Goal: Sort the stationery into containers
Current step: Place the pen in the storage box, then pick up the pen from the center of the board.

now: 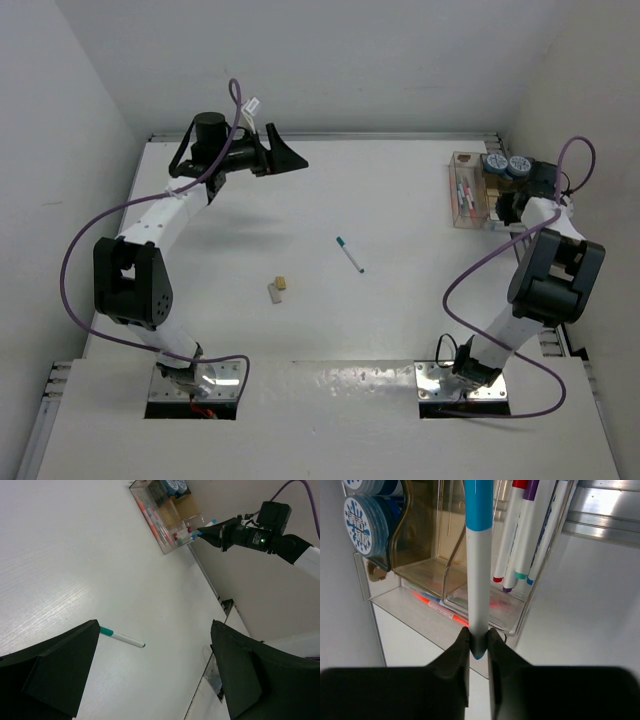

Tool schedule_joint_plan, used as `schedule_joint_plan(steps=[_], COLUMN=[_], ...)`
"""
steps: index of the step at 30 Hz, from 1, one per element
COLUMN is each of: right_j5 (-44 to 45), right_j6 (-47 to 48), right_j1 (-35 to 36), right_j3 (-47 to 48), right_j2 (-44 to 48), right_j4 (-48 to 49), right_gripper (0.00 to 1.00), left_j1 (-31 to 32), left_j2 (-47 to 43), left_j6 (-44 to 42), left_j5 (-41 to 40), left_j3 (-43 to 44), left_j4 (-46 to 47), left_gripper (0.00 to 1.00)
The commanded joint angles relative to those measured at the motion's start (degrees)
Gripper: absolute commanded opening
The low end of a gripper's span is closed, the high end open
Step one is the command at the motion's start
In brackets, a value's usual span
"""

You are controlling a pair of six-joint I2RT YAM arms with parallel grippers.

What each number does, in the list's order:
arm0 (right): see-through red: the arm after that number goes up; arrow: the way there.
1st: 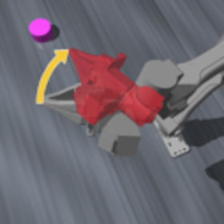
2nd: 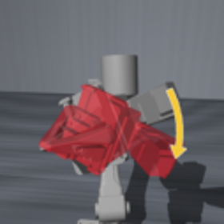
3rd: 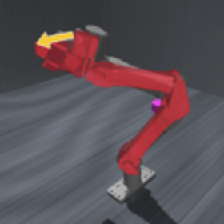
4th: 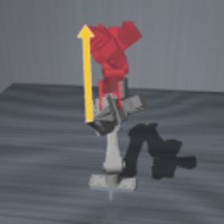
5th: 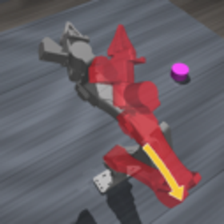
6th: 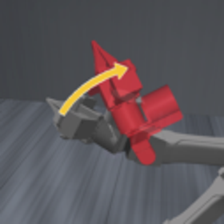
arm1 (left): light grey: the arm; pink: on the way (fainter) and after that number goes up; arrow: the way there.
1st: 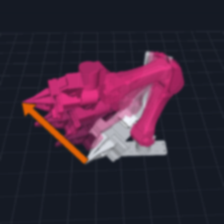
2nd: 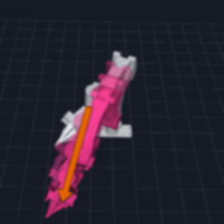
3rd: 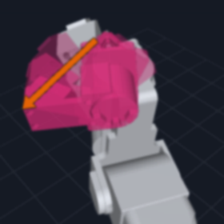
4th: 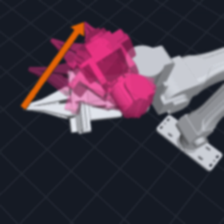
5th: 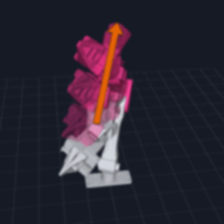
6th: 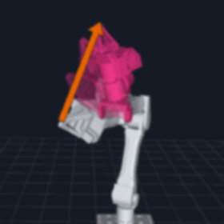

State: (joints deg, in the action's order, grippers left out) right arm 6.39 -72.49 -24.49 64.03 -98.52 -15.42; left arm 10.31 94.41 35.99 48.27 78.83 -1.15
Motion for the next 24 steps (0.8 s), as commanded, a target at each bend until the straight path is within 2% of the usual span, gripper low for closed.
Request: schedule_joint_plan(steps=[1,4,7,8,10,12,15,16,17,18,19,20,22,23,24], right_j5=[-1.03,-1.55,-3.13,-3.58,-4.71,-6.12,-8.85,-9.38,-9.82,-9.91,-10.17,-10.61,-11.49,-11.84,-12.28], right_j6=[-0.20,0.59,0.59,0.77,1.56,3.57,9.26,11.12,14.10,15.52,16.84,19.12,21.41,23.25,24.05], right_j1=[-1.00,-1.26,-1.26,-1.09,-0.47,0.40,3.12,4.00,5.84,6.73,7.35,8.22,8.84,9.11,9.11], right_j3=[2.59,2.15,1.45,1.27,0.92,0.75,-1.53,-4.15,-5.57,-8.37,-9.79,-11.02,-14.01,-14.72,-15.94], right_j2=[-0.71,-0.71,-0.10,0.78,1.92,4.03,10.08,12.10,16.65,18.87,21.07,23.00,28.10,29.42,31.96], right_j4=[2.24,2.33,1.80,1.36,0.74,-0.57,-1.28,-1.19,-0.84,-0.49,-0.40,-0.49,-1.18,-1.71,-2.24], right_gripper=[0.18,0.31,0.35,0.36,0.37,0.36,0.36,0.36,0.36,0.36,0.36,0.36,0.36,0.36,0.36], left_j1=[-0.81,-0.99,-2.30,-2.74,-3.88,-4.24,-1.45,-0.12,1.54,5.04,6.55,8.31,12.80,14.03,16.22], left_j2=[-1.16,-1.07,1.56,3.39,4.90,5.61,4.65,4.47,4.03,3.77,3.41,2.28,1.22,0.43,0.16], left_j6=[-1.62,-2.85,-8.81,-13.88,-18.30,-25.41,-46.04,-53.23,-67.14,-73.37,-83.26,-87.71,-97.02,-99.07,-100.75], left_j5=[-0.54,-0.82,2.51,3.83,5.77,7.01,5.79,2.74,0.88,-1.05,-5.08,-7.03,-11.41,-12.49,-13.11], left_j3=[-0.16,0.01,5.60,7.55,11.68,12.23,13.19,13.63,13.72,13.29,12.33,9.53,6.53,5.04,2.58], left_j4=[-0.85,-1.23,-3.94,-5.60,-10.35,-13.60,-25.62,-30.27,-38.58,-42.06,-44.79,-47.95,-49.74,-49.22,-48.69], left_gripper=[1.00,1.00,1.00,1.00,1.00,1.00,1.00,1.00,0.97,0.95,0.92,0.84,0.78,0.68,0.64])
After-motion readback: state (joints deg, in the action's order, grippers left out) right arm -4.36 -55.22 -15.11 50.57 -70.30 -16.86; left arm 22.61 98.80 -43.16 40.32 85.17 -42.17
